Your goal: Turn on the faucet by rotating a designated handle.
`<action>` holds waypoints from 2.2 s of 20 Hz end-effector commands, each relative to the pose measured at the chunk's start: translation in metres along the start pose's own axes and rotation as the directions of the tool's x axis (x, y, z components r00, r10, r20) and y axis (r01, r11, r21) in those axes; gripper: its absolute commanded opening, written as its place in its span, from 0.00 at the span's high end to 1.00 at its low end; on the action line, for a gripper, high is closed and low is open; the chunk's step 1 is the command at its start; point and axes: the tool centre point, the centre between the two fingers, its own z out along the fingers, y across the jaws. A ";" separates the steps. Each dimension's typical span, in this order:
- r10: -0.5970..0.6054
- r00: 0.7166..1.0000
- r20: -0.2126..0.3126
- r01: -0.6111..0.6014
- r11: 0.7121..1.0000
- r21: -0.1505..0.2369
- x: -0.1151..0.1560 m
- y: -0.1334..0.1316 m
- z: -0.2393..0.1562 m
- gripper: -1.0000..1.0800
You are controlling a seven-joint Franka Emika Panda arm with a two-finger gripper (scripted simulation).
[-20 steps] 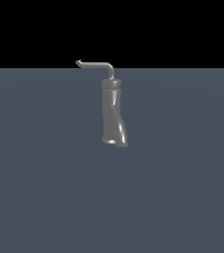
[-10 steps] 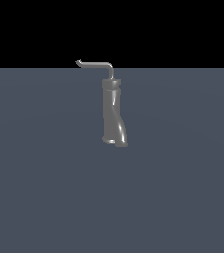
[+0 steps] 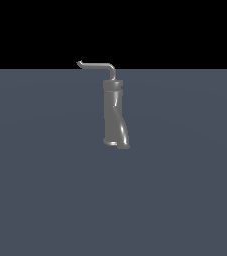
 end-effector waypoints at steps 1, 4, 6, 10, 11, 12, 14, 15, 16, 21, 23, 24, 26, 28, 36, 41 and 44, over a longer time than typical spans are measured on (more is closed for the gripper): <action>0.072 0.997 0.002 -0.072 0.997 -0.003 0.012 -0.012 0.010 1.00; 0.156 0.988 -0.002 -0.156 0.988 -0.009 0.025 -0.025 0.023 1.00; 0.211 0.978 -0.006 -0.211 0.977 -0.013 0.034 -0.034 0.033 1.00; 0.317 0.948 -0.023 -0.318 0.948 -0.021 0.050 -0.051 0.052 1.00; 0.343 0.939 -0.029 -0.344 0.939 -0.023 0.054 -0.055 0.057 1.00; 0.368 0.929 -0.035 -0.369 0.929 -0.025 0.058 -0.060 0.061 1.00; 0.417 0.908 -0.049 -0.419 0.908 -0.027 0.066 -0.068 0.071 1.00; 0.441 0.896 -0.057 -0.443 0.896 -0.027 0.070 -0.072 0.077 1.00; 0.464 0.883 -0.065 -0.466 0.884 -0.027 0.073 -0.076 0.082 1.00; 0.564 0.819 -0.109 -0.569 0.822 -0.020 0.089 -0.095 0.105 1.00; 0.594 0.795 -0.125 -0.600 0.800 -0.015 0.093 -0.102 0.113 1.00; 0.606 0.784 -0.132 -0.613 0.790 -0.012 0.095 -0.104 0.117 1.00; 0.628 0.764 -0.145 -0.636 0.772 -0.007 0.099 -0.109 0.123 1.00; 0.646 0.747 -0.157 -0.654 0.756 -0.001 0.102 -0.114 0.128 1.00; 0.679 0.712 -0.179 -0.688 0.725 0.012 0.107 -0.122 0.138 1.00; 0.678 0.712 -0.179 -0.688 0.726 0.012 0.107 -0.122 0.138 1.00; 0.678 0.712 -0.179 -0.688 0.726 0.012 0.102 -0.117 0.139 1.00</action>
